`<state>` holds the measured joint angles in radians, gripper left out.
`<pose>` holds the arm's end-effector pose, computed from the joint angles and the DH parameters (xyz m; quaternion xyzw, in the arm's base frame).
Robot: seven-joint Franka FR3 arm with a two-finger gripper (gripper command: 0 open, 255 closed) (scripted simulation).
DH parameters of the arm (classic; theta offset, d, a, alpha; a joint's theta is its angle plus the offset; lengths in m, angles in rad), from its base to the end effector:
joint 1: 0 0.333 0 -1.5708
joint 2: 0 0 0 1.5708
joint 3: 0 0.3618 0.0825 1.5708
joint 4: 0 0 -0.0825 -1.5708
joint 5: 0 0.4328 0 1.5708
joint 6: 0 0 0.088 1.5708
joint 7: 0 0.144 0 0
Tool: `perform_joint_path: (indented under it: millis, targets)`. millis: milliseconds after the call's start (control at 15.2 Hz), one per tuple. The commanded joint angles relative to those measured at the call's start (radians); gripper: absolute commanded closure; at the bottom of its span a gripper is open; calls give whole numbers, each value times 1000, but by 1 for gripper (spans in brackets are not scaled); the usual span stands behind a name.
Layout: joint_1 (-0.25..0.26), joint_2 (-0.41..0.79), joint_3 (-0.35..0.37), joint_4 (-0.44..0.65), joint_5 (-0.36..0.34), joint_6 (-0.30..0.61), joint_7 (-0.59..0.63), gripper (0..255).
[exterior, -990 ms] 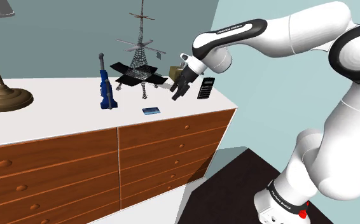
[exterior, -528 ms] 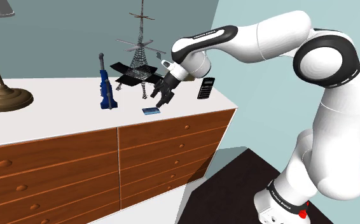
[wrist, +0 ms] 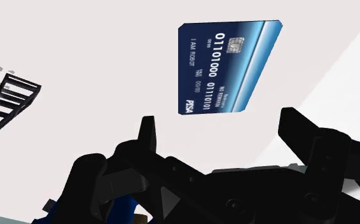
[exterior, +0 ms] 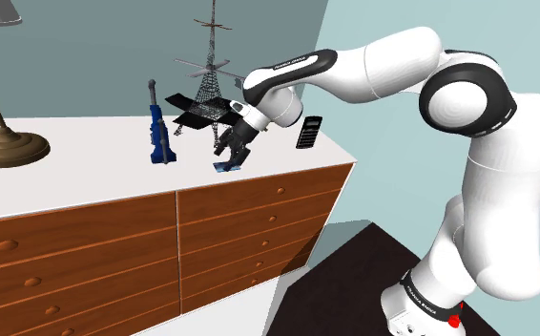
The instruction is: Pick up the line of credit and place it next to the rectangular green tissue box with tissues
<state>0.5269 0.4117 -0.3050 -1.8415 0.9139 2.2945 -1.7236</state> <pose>0.6845 0.2092 0.3050 -0.7400 -0.6080 -0.2234 0.1812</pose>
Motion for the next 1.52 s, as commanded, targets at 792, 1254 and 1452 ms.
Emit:
perform_joint_path:
  millis: [792,1254,1452]
  targets:
    - [2,14,6,5,10,11,-4,255]
    - [6,-1,0,8,-6,-2,14,255]
    - [11,-23,-8,14,-29,-21,40,255]
